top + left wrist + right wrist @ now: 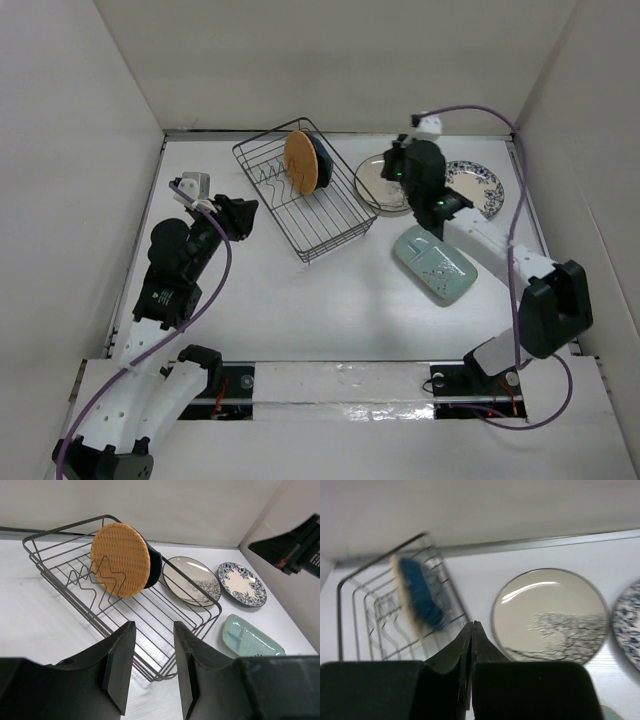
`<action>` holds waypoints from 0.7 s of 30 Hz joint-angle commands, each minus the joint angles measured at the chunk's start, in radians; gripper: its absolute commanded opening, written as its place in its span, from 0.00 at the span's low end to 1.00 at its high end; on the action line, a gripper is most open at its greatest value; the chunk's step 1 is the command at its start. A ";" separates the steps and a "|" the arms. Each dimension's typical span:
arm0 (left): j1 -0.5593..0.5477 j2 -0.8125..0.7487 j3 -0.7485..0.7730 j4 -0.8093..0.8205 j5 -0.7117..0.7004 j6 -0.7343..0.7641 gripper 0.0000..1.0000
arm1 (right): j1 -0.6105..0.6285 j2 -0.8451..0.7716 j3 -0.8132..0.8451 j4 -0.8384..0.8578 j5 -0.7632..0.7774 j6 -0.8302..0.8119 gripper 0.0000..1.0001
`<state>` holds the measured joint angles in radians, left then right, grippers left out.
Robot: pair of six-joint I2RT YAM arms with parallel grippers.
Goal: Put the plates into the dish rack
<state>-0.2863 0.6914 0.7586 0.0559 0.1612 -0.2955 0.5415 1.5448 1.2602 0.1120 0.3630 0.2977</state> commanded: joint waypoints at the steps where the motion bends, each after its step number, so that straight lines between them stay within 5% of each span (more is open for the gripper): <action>1: -0.004 -0.018 -0.004 0.048 0.014 0.004 0.33 | -0.129 -0.028 -0.201 0.063 -0.114 0.188 0.00; 4: -0.004 -0.020 -0.005 0.050 0.012 0.006 0.29 | -0.233 -0.040 -0.287 0.092 -0.177 0.256 0.04; 5: -0.004 -0.018 -0.004 0.050 0.014 0.006 0.29 | -0.251 -0.035 -0.315 0.100 -0.179 0.262 0.12; 6: -0.004 -0.016 -0.005 0.050 0.014 0.006 0.28 | -0.268 -0.019 -0.321 0.106 -0.185 0.276 0.34; 8: -0.004 -0.012 -0.005 0.051 0.015 0.006 0.28 | -0.314 0.007 -0.323 0.133 -0.216 0.288 0.56; 9: -0.004 -0.010 -0.007 0.051 0.015 0.004 0.28 | -0.328 0.044 -0.318 0.143 -0.219 0.313 0.59; 21: -0.004 -0.003 -0.007 0.050 0.014 0.007 0.29 | -0.468 0.305 -0.239 0.282 -0.349 0.563 0.62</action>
<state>-0.2863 0.6895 0.7586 0.0620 0.1638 -0.2955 0.0765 1.8156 0.9607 0.3023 0.0521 0.7807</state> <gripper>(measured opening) 0.287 0.621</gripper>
